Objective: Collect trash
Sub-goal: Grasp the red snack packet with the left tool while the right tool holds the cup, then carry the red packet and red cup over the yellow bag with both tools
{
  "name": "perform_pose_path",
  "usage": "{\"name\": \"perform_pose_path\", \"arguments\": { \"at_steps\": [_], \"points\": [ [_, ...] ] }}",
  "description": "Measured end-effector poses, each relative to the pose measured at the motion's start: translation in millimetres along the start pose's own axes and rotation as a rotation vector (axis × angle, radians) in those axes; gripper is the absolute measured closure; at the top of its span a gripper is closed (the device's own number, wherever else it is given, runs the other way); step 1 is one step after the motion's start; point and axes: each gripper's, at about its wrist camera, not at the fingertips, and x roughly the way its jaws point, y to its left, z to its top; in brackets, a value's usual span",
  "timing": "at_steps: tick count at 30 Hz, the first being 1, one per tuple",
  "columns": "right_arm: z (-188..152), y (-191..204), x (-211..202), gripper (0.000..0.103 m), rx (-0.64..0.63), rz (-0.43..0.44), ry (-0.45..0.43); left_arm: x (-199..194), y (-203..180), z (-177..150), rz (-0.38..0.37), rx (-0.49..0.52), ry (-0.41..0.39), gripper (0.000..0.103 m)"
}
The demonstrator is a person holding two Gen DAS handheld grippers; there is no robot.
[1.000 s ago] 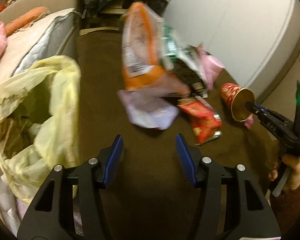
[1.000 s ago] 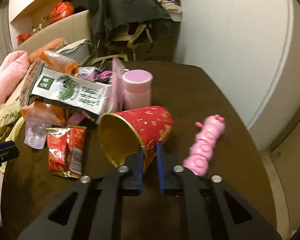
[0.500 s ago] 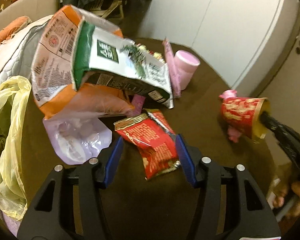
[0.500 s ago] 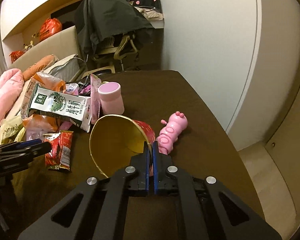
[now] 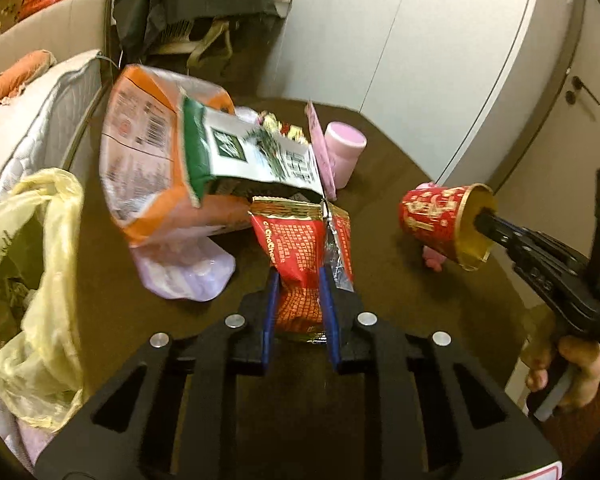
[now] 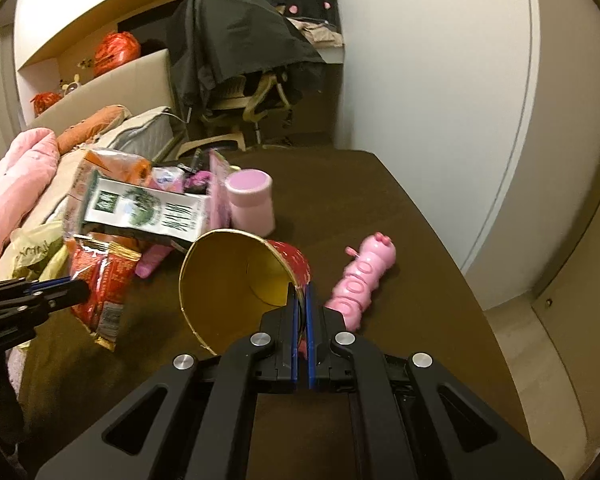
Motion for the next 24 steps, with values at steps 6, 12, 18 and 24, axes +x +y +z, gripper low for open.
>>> {"name": "perform_pose_path", "arguments": {
  "at_steps": [6,12,18,24],
  "points": [
    [10,38,-19,0.099,-0.060,0.043,-0.039,-49,29,-8,0.039,-0.046,-0.072,0.084],
    [15,81,-30,0.099,-0.100,0.115,-0.056,-76,67,-20,0.115,-0.100,-0.105,0.084],
    [27,141,-32,0.099,-0.173,0.194,-0.067,-107,119,-33,0.198,-0.174,-0.145,0.084],
    [41,201,-25,0.099,-0.240,0.283,-0.074,-127,177,-49,0.271,-0.276,-0.159,0.084]
  ]
}}
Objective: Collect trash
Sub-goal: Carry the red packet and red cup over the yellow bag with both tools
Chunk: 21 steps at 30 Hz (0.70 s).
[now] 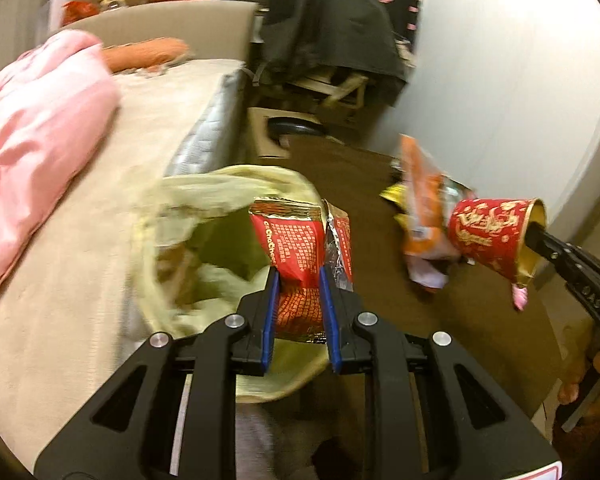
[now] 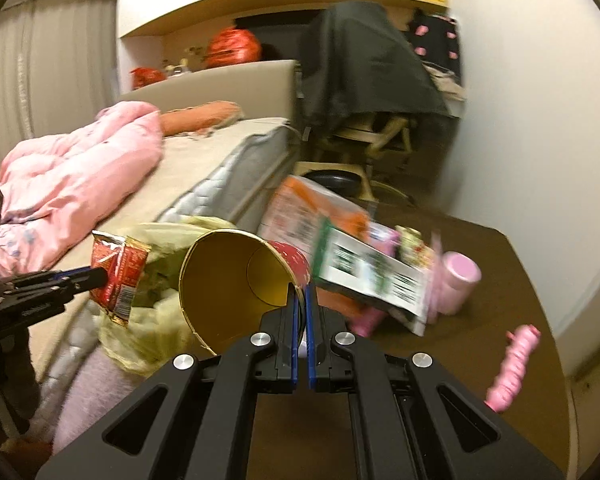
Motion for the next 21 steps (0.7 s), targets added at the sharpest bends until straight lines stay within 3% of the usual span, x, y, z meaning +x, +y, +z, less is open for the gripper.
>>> {"name": "perform_pose_path", "arguments": {
  "at_steps": [7,12,21],
  "points": [
    [20,48,47,0.099,-0.056,0.079,0.061,-3,52,9,0.044,-0.067,-0.015,0.084],
    [28,79,69,0.099,-0.129,0.055,0.072,0,74,13,0.039,-0.086,-0.016,0.084],
    [28,85,98,0.099,-0.151,0.057,0.109,15,86,14,0.018,-0.074,0.006,0.084]
  ]
}}
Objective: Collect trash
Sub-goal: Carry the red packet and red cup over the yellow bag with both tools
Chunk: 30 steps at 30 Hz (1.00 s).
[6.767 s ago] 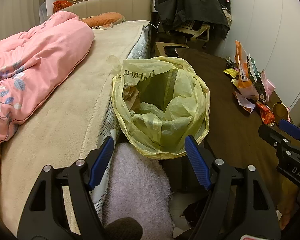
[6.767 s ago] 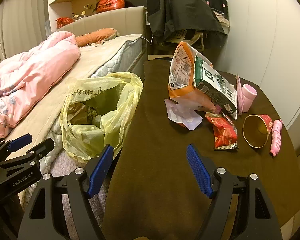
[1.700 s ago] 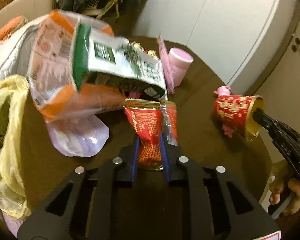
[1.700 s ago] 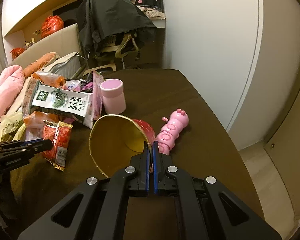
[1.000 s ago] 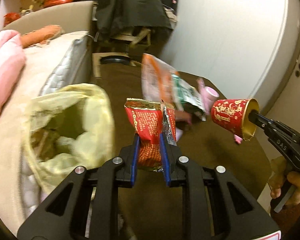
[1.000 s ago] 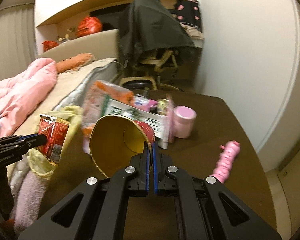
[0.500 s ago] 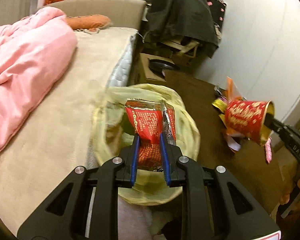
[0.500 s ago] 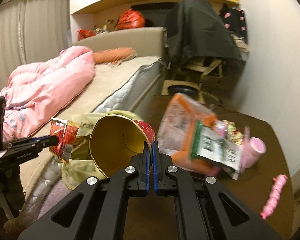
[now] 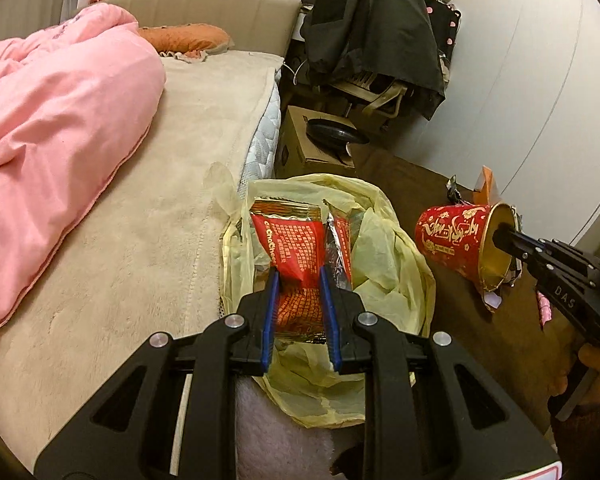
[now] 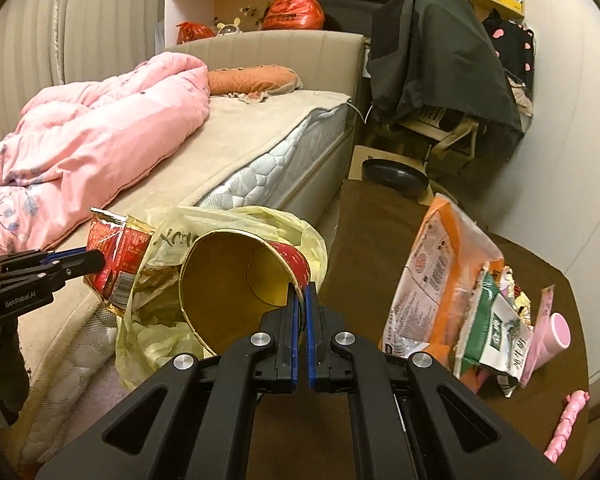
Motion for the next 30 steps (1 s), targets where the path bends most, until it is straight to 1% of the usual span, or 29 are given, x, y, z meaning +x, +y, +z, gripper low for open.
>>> {"name": "perform_pose_path", "arguments": {
  "at_steps": [3,7,11,14,21,30],
  "points": [
    [0,-2,10,0.099,0.015,0.011,0.019,6,4,2,-0.019,-0.010,0.007,0.084],
    [-1,-3,17,0.099,0.026,0.018,0.021,15,8,4,-0.045,-0.017,0.018,0.084],
    [-1,-2,23,0.099,0.033,0.038,0.026,25,6,4,-0.064,0.006,0.033,0.084],
    [-1,3,33,0.099,0.032,0.070,0.041,33,4,5,-0.074,0.016,0.045,0.084],
    [-8,8,62,0.099,0.051,0.126,0.082,61,2,2,-0.053,0.042,0.108,0.084],
    [-18,13,88,0.099,0.043,0.150,0.133,84,11,-2,-0.046,0.029,0.151,0.083]
  ]
}}
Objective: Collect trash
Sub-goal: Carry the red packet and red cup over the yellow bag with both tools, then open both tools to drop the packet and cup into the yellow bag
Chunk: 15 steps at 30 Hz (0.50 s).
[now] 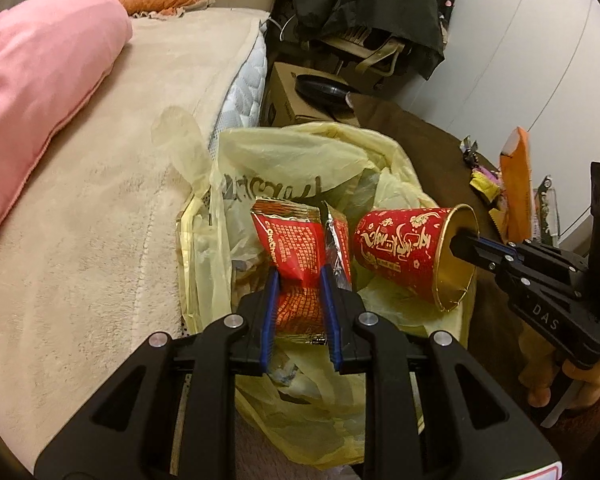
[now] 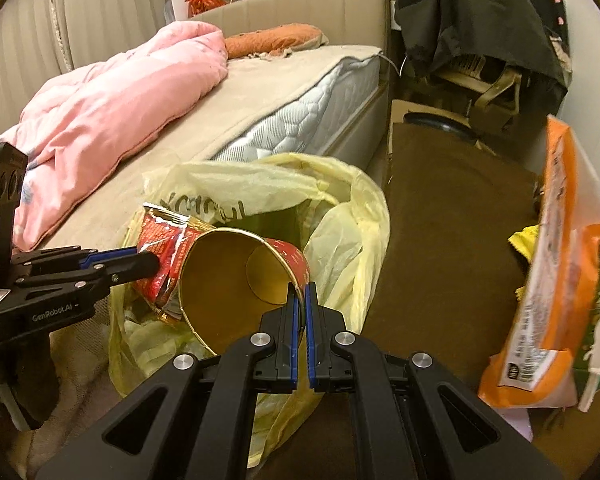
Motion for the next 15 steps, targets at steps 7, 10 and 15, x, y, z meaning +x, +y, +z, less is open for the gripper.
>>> {"name": "perform_pose_path", "arguments": {
  "at_steps": [7,10,15],
  "points": [
    [-1,-2,6,0.098,0.017,-0.003,0.017,6,7,-1,-0.037,-0.036,0.013,0.074],
    [-1,-2,5,0.098,0.012,-0.016,0.017,-2,11,1,-0.046,-0.052,-0.008,0.068],
    [1,-2,-5,0.098,0.006,-0.039,0.006,-15,14,4,-0.025,-0.074,-0.046,0.065]
  ]
}}
